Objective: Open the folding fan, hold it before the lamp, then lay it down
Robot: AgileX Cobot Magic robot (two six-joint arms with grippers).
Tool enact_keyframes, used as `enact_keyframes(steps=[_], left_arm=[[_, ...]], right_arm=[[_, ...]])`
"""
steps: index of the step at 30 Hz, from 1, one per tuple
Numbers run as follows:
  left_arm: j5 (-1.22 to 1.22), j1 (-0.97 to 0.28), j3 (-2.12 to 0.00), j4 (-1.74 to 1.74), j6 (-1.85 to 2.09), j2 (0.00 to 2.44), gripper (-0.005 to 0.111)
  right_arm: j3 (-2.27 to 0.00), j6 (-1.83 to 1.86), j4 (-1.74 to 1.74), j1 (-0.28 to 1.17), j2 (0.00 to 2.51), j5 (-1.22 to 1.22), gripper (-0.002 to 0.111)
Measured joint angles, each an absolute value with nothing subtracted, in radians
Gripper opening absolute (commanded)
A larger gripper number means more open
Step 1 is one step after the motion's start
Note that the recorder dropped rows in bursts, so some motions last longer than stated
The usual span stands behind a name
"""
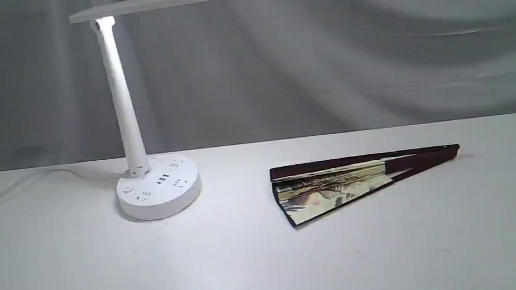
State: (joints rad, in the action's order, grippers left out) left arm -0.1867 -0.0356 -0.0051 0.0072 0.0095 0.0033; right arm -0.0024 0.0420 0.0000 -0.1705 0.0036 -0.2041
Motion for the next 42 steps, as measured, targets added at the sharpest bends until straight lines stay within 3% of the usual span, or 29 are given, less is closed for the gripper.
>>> enact_keyframes(steps=[26,42], left_arm=[[-0.185,-0.036,-0.005,-0.038,-0.024,0.003,0.000],[0.042,-0.036,-0.005,-0.250,-0.041,0.003,0.000]], right_arm=[[-0.002,0.042,0.000,-0.171,0.004,-0.202,0.000],[-0.002,0.042,0.194,-0.171,0.004,0.000,0.000]])
